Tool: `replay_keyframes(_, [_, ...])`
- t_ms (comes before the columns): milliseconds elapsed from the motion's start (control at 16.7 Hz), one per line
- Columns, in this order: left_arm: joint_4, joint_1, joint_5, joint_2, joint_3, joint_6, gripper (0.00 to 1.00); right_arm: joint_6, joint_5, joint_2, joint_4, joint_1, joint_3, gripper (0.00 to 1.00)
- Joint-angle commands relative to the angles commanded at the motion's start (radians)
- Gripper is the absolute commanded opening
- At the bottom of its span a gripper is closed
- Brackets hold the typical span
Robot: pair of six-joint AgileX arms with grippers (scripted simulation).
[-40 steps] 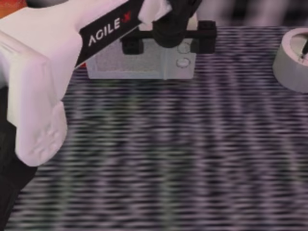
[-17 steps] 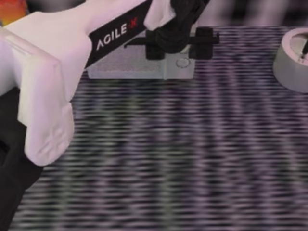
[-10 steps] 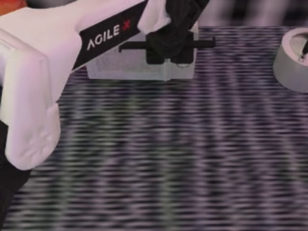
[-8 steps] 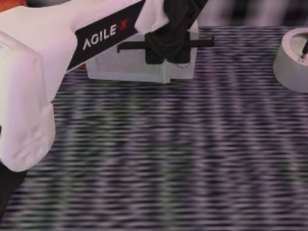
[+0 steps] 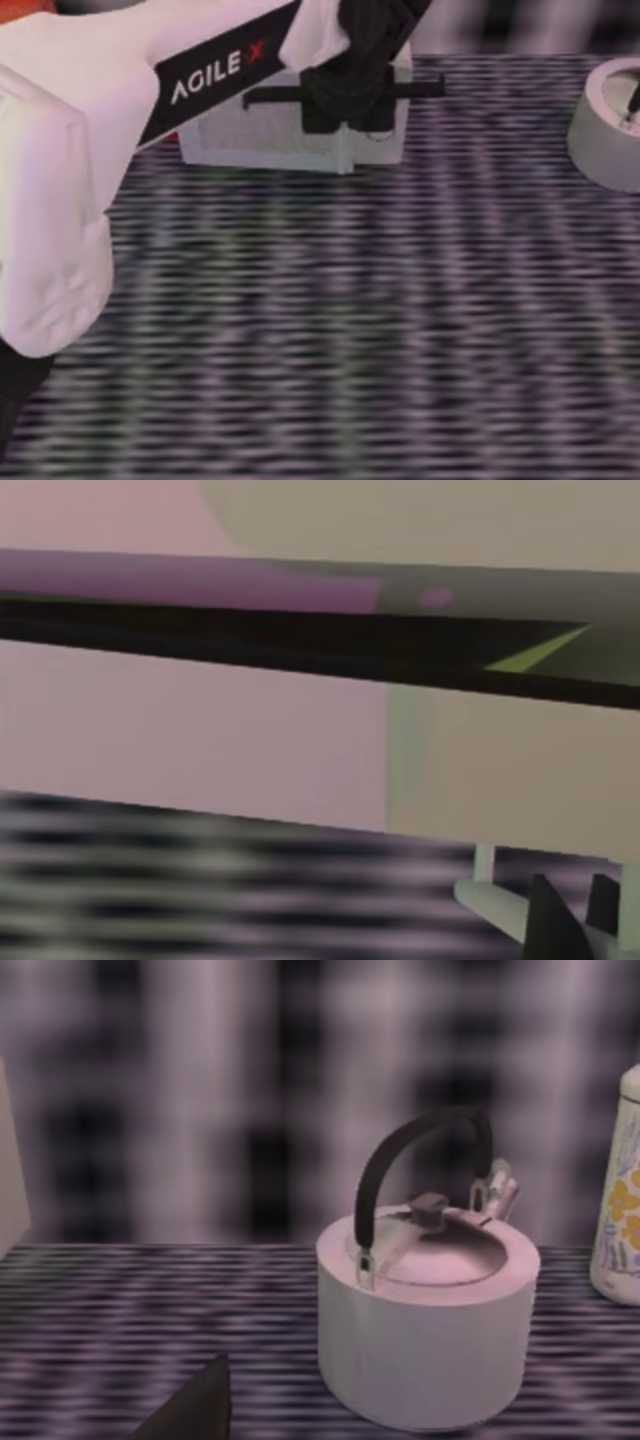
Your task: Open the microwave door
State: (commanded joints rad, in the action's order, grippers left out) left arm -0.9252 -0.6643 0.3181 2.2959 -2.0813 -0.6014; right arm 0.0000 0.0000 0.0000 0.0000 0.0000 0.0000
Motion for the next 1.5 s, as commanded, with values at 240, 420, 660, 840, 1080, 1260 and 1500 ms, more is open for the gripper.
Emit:
replay_keyframes(240, [0.000,0.000,0.000,0.000,0.000,0.000,0.00,0.000,0.000,0.000,0.000,0.000,0.000,1.00])
replay_keyframes(420, [0.000,0.000,0.000,0.000,0.000,0.000,0.00,0.000,0.000,0.000,0.000,0.000,0.000,1.00])
replay_keyframes(660, [0.000,0.000,0.000,0.000,0.000,0.000,0.00,0.000,0.000,0.000,0.000,0.000,0.000,1.00])
replay_keyframes(840, [0.000,0.000,0.000,0.000,0.000,0.000,0.00,0.000,0.000,0.000,0.000,0.000,0.000,1.00])
replay_keyframes(1080, [0.002,-0.007,-0.005,0.006,0.000,-0.004,0.00,0.000,0.000,0.000,0.000,0.000,0.000,1.00])
replay_keyframes(1260, [0.022,-0.004,-0.007,-0.019,0.040,0.020,0.00,0.000,0.000,0.000,0.000,0.000,0.000,1.00])
replay_keyframes(1500, [0.078,0.002,-0.031,-0.082,0.140,0.072,0.00,0.000,0.000,0.000,0.000,0.000,0.000,1.00])
